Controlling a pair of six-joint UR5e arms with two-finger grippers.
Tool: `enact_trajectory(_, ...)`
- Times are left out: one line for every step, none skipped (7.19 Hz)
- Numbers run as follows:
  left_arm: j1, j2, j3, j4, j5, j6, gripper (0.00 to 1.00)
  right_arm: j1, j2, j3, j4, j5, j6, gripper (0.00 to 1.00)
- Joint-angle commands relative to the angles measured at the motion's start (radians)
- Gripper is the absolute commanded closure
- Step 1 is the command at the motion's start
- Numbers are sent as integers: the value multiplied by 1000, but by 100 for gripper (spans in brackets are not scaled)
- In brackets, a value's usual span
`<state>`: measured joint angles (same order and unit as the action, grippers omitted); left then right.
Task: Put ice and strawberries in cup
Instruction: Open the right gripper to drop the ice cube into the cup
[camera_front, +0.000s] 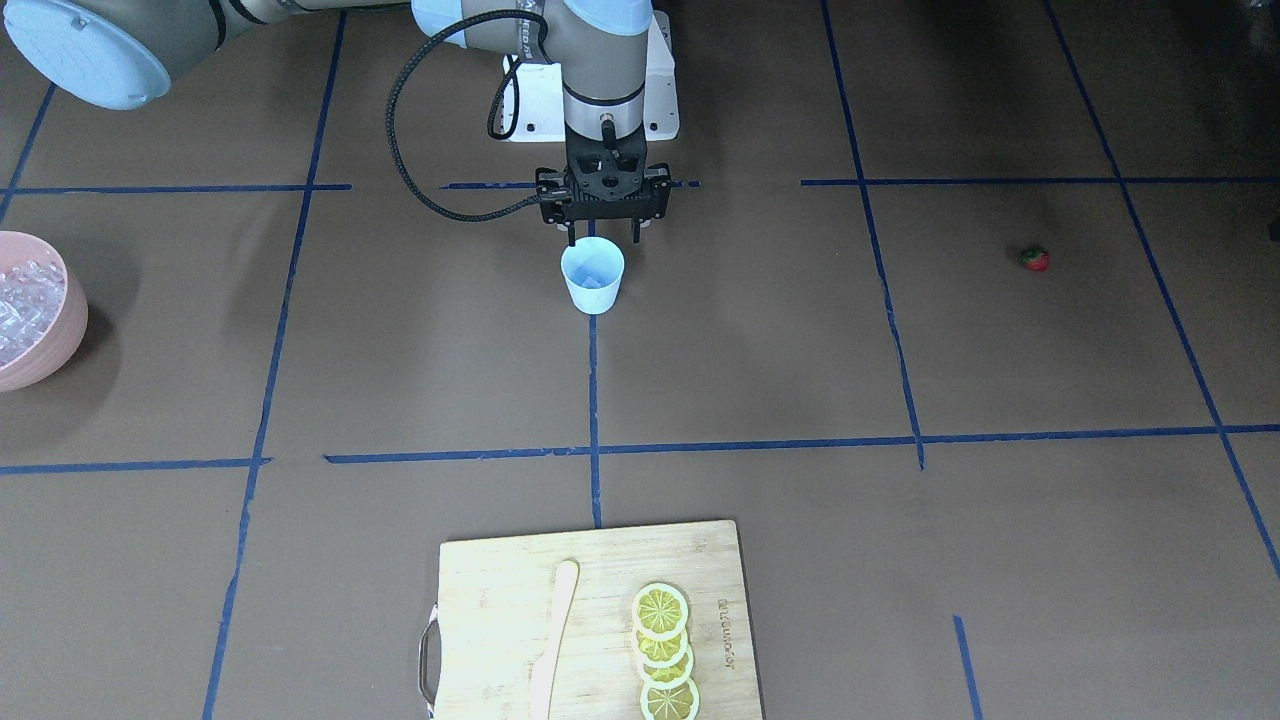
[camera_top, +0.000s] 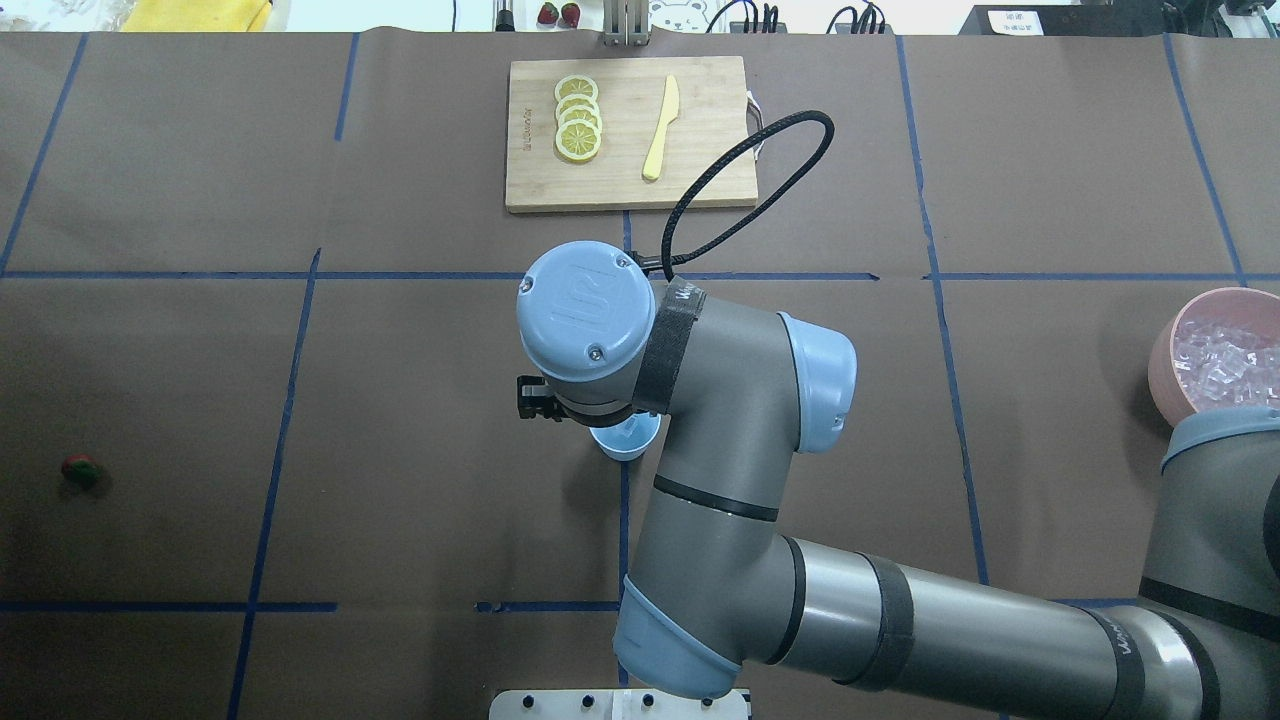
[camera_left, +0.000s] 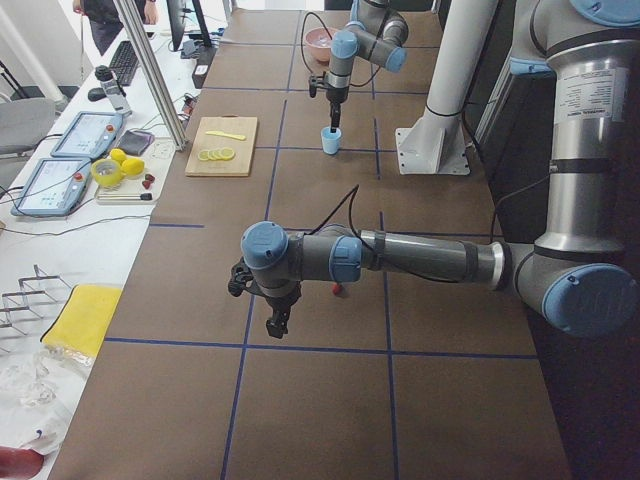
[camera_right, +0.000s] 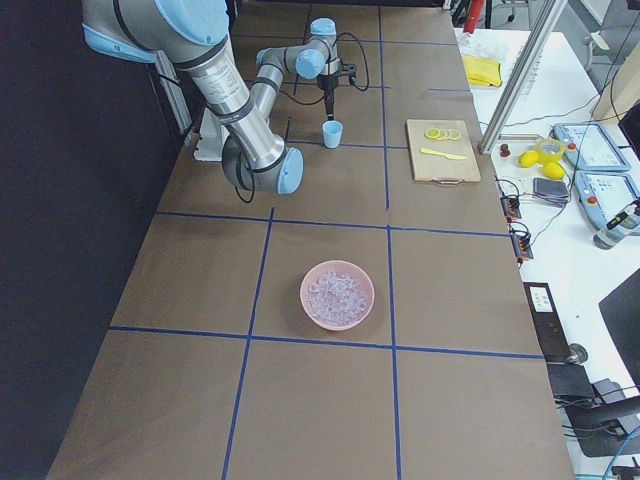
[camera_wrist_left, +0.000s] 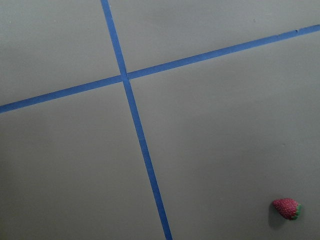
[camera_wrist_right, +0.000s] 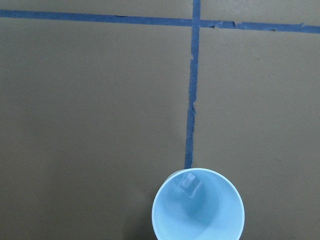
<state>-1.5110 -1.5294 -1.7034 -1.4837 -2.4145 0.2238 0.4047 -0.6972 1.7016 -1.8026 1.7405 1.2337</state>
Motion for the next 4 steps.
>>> enact_trajectory(0, -2, -7, -1, 2, 0, 0, 17, -1, 42, 0, -25, -14, 1)
enact_trajectory(0, 0, -7, -38, 2, -1, 0, 38, -2, 43, 0, -22, -16, 1)
enact_trajectory(-1, 5, -5, -59, 2, -3, 0, 54, -5, 44, -1, -16, -22, 1)
enact_trajectory(-2, 5, 1, -61, 2, -3, 0, 93, -55, 103, -1, -1, -83, 1)
